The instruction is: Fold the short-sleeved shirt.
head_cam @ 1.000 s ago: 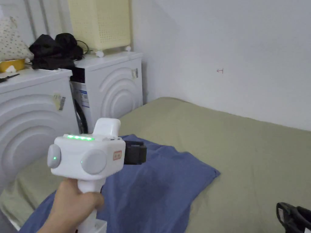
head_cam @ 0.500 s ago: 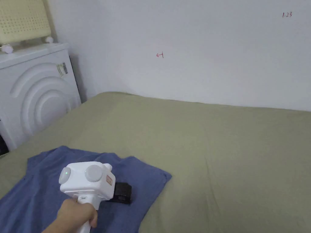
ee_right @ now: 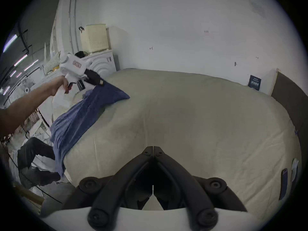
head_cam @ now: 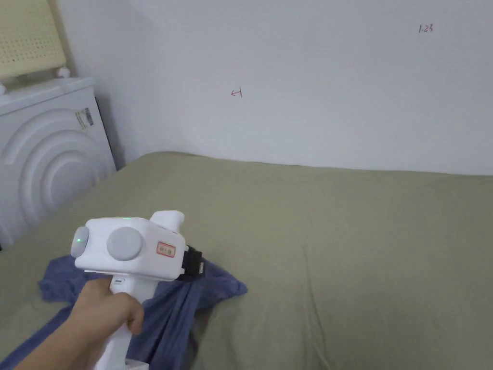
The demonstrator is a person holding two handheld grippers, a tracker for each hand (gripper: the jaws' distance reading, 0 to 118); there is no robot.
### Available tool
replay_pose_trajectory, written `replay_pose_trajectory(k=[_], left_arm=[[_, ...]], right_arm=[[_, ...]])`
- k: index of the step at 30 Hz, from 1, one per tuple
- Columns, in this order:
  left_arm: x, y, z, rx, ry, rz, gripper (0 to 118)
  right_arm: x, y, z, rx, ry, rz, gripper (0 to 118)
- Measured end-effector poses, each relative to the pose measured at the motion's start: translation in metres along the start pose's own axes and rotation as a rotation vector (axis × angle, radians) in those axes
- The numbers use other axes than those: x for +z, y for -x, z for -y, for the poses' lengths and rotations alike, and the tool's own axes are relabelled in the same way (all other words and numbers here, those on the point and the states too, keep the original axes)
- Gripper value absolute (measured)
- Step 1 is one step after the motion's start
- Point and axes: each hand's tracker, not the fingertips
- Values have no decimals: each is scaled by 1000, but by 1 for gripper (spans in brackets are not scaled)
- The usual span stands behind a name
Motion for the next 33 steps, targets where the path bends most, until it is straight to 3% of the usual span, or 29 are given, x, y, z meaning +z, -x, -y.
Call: replay_pose_trajectory(k=[6,14,17,20,21,22,24,25,27,29,33], left_arm=[[3,-164,-46,-169,-83,410,1],[-41,-400,-26,-422,55,741,1],[-62,-463,2,-468,143,807,1],[-85,-499,29,-518,192,752,4],[-93,-505,37,-540,194,699,12],[-97,-505,43,-549,176,673,39],[-103,-497,50,-472,148,662,110],[-105,-488,50,-409,173,694,118],[-88,-459,33,-266,195,726,118],[-61,-426,17,-228,190,659,118],[19,-327,26,-162,-19,500,116]], right_arm=[[51,-10,1,-7,-42,60,0],[122,-29,19,-36,-72,175,0],[140,-39,31,-64,-70,223,0],[151,-49,39,-90,-64,261,0],[155,-52,41,-97,-64,269,0],[157,-54,42,-102,-65,274,0],[162,-59,44,-112,-79,277,0],[163,-60,43,-115,-81,281,0],[165,-63,40,-114,-90,293,0],[167,-66,36,-113,-102,308,0],[171,-75,22,-131,-144,306,0]])
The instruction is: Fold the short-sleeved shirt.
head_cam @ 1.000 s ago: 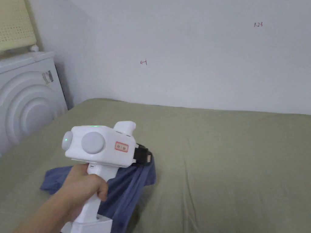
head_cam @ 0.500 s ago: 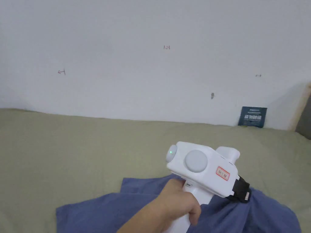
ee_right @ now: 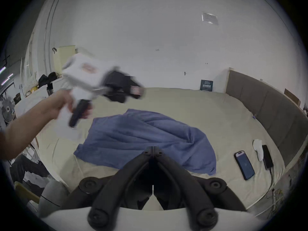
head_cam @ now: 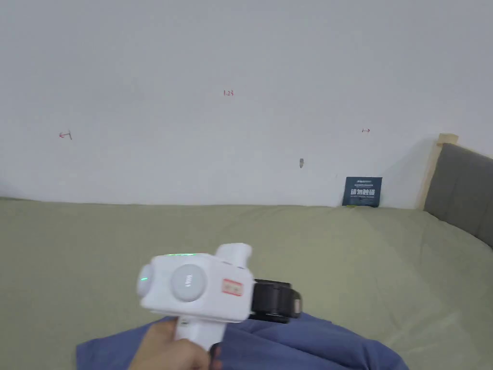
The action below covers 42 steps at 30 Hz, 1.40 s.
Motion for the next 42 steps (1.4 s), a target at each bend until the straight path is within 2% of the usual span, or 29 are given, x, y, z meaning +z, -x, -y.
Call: replay_pose_trajectory(k=[3,6,7,8,9,10,13,17,21,27,29,33,34,36,37,38,39,40,41,42], left_arm=[[93,20,39,17,-200,-243,105],[158,20,94,5,-334,-509,100],[172,17,112,-22,-347,-592,87],[185,11,132,-41,-360,-702,67],[195,7,152,-40,-365,-771,32],[202,4,170,-19,-361,-780,0],[216,1,215,155,-406,-673,0],[216,11,229,117,-311,-755,0],[208,33,203,179,-324,-700,0],[155,111,106,80,-214,-685,0],[128,141,75,49,-116,-689,0],[55,203,32,134,200,-591,0],[40,213,29,144,225,-616,0],[10,245,21,227,290,-566,0],[1,255,20,257,286,-579,8],[-8,261,22,294,286,-592,42],[-16,272,22,325,275,-614,91],[-23,279,23,326,273,-623,118],[-13,271,36,304,191,-632,114],[-12,264,53,331,254,-633,114]], right_arm=[[-2,1,-11,-7,-28,3,0],[-3,9,-19,-2,-61,11,0],[-4,10,-21,-7,-70,0,0],[-5,12,-22,-13,-72,-1,0],[-5,15,-23,-25,-78,-2,0],[-4,17,-22,-28,-85,-9,0],[-2,23,-19,-35,-99,-19,0],[-4,26,-16,-21,-76,-23,0],[-6,24,-14,-34,-75,-23,0],[-21,8,-8,-39,-42,8,0],[-28,0,-6,-55,-25,20,0],[-43,-14,-3,-66,19,62,0],[-45,-17,-2,-69,24,73,0],[-51,-23,1,-75,40,81,0],[-55,-26,2,-76,50,79,0],[-58,-29,4,-74,66,82,0],[-60,-31,5,-67,83,77,0],[-62,-33,7,-50,97,79,0],[-63,-33,8,-33,101,90,0],[-65,-36,12,-27,100,92,0]])
